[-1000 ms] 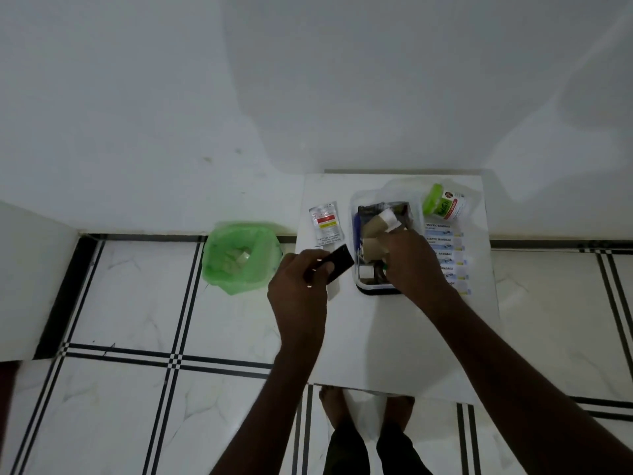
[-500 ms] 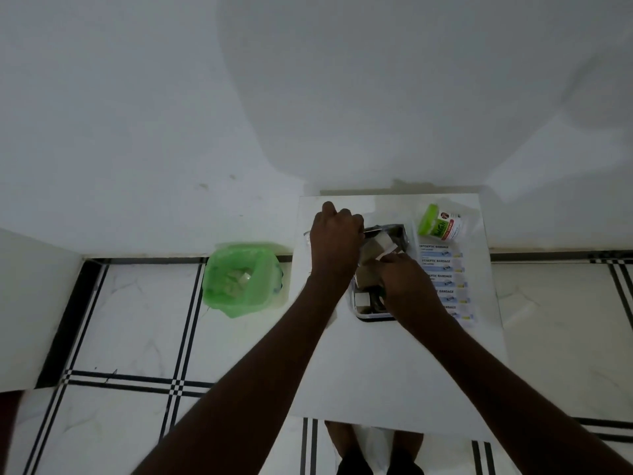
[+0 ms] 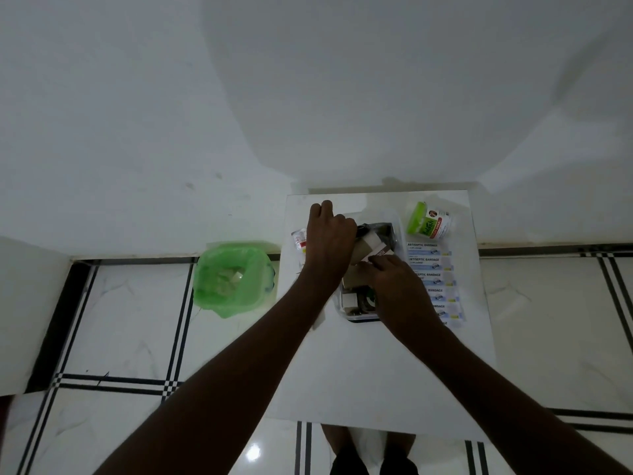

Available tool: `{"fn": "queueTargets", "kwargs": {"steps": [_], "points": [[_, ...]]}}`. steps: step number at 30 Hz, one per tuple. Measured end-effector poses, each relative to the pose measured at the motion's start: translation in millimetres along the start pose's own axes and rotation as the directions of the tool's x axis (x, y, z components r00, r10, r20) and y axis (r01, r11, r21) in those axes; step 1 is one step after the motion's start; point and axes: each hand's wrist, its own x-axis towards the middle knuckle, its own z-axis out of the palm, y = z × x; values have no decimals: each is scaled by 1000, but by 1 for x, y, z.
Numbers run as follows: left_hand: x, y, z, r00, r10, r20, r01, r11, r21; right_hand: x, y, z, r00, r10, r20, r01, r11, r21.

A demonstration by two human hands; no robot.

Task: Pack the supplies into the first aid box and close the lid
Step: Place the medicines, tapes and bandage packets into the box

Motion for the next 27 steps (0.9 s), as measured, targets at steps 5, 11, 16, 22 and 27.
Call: {"fn": "queueTargets", "kwargs": {"steps": [5,11,16,22,27], "points": [[-11,0,0,986,43,158,-44,999,1,2,6,1,998,-61,-22,61,998,20],[-22,-7,-14,943,-333,-6,306,871,-384,14,29,-42,876,162,-455,-109,984,141],[-41,5,0,881,-442,172,454,683,-572,62,93,-37,932,349,-95,-353,935,-35],[-35,5,11,905,-399,146,394,661,-638,78,111,-31,957,288,-32,-289,944,-159],[-47,-3,8,878,-466,106,390,571,-722,73,93,-76,930,286,-233,-311,947,-81]]}}
